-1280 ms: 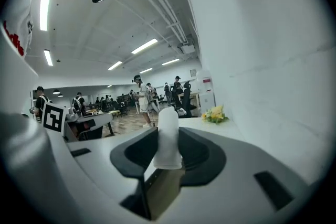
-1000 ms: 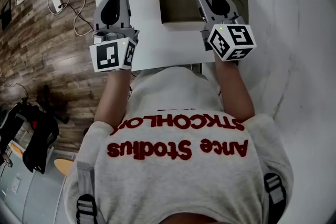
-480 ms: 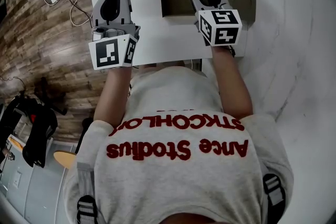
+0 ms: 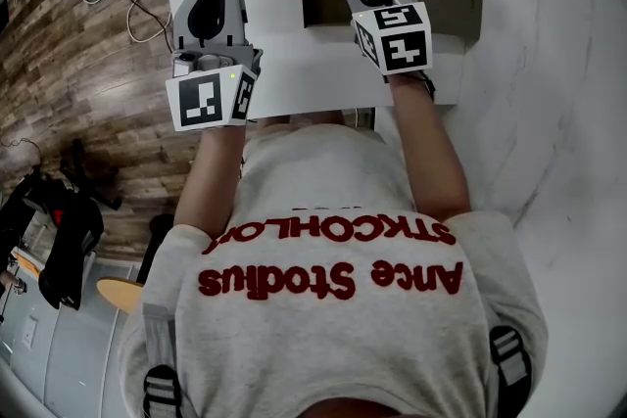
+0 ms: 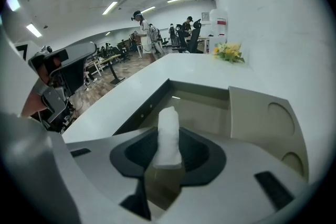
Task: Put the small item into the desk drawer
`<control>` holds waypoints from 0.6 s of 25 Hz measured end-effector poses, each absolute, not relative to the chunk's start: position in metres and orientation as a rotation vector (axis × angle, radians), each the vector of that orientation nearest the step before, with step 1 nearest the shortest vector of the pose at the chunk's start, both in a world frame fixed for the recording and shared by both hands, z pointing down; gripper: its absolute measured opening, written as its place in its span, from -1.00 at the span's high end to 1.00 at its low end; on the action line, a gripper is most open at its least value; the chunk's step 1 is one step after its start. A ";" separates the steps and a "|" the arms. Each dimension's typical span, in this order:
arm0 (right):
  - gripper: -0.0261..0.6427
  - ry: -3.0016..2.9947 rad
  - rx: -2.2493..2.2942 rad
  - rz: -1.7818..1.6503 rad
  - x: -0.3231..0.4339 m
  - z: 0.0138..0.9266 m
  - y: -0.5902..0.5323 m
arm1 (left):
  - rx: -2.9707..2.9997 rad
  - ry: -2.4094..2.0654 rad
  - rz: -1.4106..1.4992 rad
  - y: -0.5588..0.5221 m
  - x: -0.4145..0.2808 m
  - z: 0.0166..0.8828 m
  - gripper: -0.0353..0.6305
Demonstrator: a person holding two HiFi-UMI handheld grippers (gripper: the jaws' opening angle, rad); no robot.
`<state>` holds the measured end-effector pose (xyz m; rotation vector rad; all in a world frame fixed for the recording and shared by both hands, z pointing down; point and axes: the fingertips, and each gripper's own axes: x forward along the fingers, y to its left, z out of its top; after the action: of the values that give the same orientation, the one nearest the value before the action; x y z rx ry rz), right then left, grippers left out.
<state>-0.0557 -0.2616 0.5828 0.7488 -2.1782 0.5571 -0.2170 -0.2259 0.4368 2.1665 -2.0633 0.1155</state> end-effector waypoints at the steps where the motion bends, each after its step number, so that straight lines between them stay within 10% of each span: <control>1: 0.54 -2.171 0.723 0.557 -0.060 0.584 -0.259 | 2.165 -2.064 0.116 -0.225 -0.217 0.437 0.87; 15: 0.46 -2.078 0.591 0.558 -0.075 0.611 -0.241 | 2.134 -2.086 0.111 -0.216 -0.220 0.440 0.87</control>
<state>-0.0751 -0.2405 0.6112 0.5912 -2.0780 0.5583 -0.2200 -0.2161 0.4397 2.1339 -2.0862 0.1107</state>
